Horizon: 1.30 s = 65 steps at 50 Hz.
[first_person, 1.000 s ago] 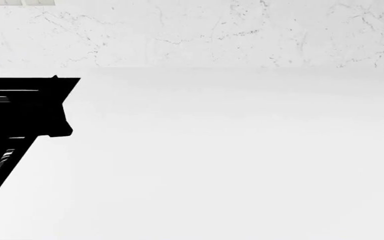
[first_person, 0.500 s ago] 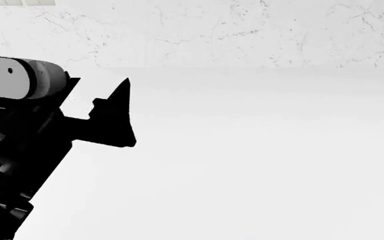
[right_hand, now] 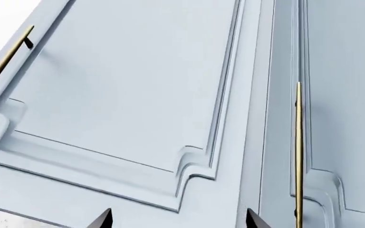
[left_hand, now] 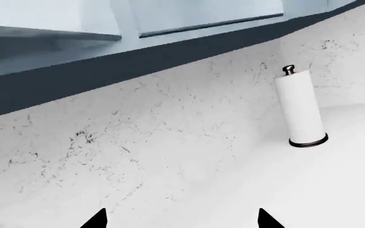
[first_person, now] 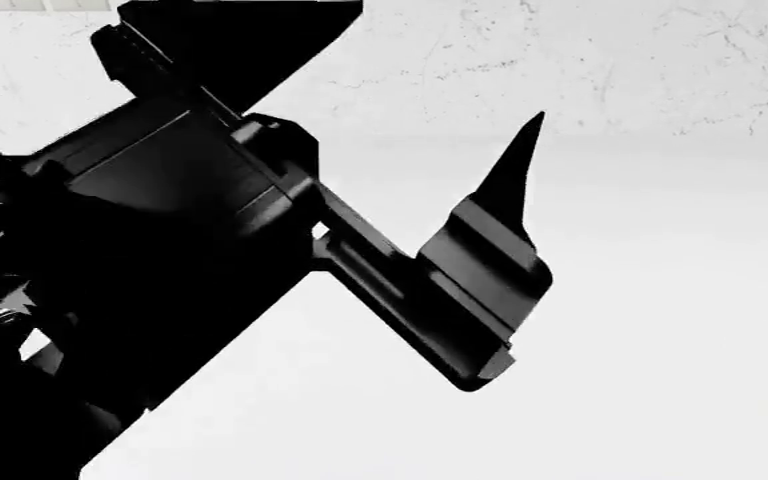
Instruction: Pick and place the shaker into the drawer. Then close the cabinet.
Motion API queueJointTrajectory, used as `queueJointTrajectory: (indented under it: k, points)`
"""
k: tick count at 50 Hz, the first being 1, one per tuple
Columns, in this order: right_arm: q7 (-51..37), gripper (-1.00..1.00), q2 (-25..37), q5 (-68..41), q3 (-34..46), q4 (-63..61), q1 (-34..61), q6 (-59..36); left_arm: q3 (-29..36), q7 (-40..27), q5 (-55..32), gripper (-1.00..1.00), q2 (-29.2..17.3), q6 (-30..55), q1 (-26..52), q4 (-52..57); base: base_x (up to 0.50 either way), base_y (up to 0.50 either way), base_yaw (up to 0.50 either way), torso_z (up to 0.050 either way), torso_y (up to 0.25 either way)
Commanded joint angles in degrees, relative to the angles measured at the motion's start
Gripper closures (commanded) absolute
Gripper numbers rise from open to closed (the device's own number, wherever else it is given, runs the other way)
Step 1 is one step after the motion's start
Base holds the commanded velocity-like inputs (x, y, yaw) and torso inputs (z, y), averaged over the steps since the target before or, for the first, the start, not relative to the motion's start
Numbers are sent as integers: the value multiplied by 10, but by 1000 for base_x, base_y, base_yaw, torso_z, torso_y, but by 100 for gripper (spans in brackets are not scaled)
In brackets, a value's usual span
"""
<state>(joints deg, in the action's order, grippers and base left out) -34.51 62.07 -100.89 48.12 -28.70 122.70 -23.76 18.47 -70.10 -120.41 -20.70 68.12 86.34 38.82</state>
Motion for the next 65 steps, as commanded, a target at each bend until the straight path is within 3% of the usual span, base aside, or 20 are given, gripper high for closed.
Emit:
queueJointTrajectory:
  k: [1, 7, 11, 14, 18, 23, 28, 30, 32, 37, 43, 50, 62, 63, 64, 65]
  points:
    - [-15, -100, 17, 7, -10, -24, -30, 14, 1, 86, 49, -100, 13, 82, 218, -111, 0, 0, 0, 0, 0]
    - [-16, -100, 19, 11, -11, -25, -44, 22, -25, 182, 151, -100, 9, 140, 289, -162, 0, 0, 0, 0, 0]
    - [-14, -100, 16, 13, -11, -22, -47, 23, -21, 316, 313, -100, 1, 146, 307, -169, 0, 0, 0, 0, 0]
    - [-14, -100, 15, 14, -10, -22, -51, 24, 39, 447, 473, -100, -26, 83, 328, -192, 0, 0, 0, 0, 0]
    - [-13, -100, 14, 16, -10, -22, -56, 25, 139, 566, 660, -100, -53, -45, 355, -291, 0, 0, 0, 0, 0]
    - [-14, -100, 12, 19, -7, -22, -63, 24, 216, 646, 835, -100, -37, -224, 392, -523, 0, 0, 0, 0, 0]
    - [-14, -100, 4, 26, -2, -18, -68, 21, 266, 714, 970, -100, 54, -473, 467, -896, 0, 0, 0, 0, 0]
    - [-15, -100, 2, 29, 1, -17, -72, 18, 216, 733, 1058, -100, 97, -566, 486, -1068, 0, 0, 0, 0, 0]
    - [-17, -100, -1, 31, 4, -16, -74, 15, 149, 725, 1139, -100, 105, -599, 486, -1137, 0, 0, 0, 0, 0]
    - [-26, -100, -9, 39, 17, -16, -84, 5, 104, 671, 1166, -100, 67, -528, 428, -1138, 0, 0, 1, 0, 0]
    - [-29, -100, -43, 88, 52, 1, -128, 6, 41, 668, 1182, -100, 44, -453, 299, -1138, 0, 0, 0, 0, 0]
    - [-19, -100, -106, 164, 100, 66, -166, -1, 41, 668, 1182, -100, 44, -453, 299, -1138, 0, 0, 0, 0, 0]
    - [-55, -100, -91, 89, 61, 8, -127, -4, 41, 668, 1182, -100, 44, -453, 299, -1138, 0, 0, 0, 0, 0]
    - [-51, -100, -92, 87, 56, 5, -129, 4, -45, 754, 1209, -100, 87, -445, 279, -1138, 0, 0, 0, 0, 0]
    - [-47, -100, -93, 85, 51, 2, -133, 16, -112, 825, 1208, -100, 103, -468, 306, -1138, 0, 0, 0, 0, 0]
    - [-42, -100, -94, 81, 45, -1, -138, 27, -107, 863, 1205, -100, 118, -489, 334, -1138, 0, 0, 0, 0, 0]
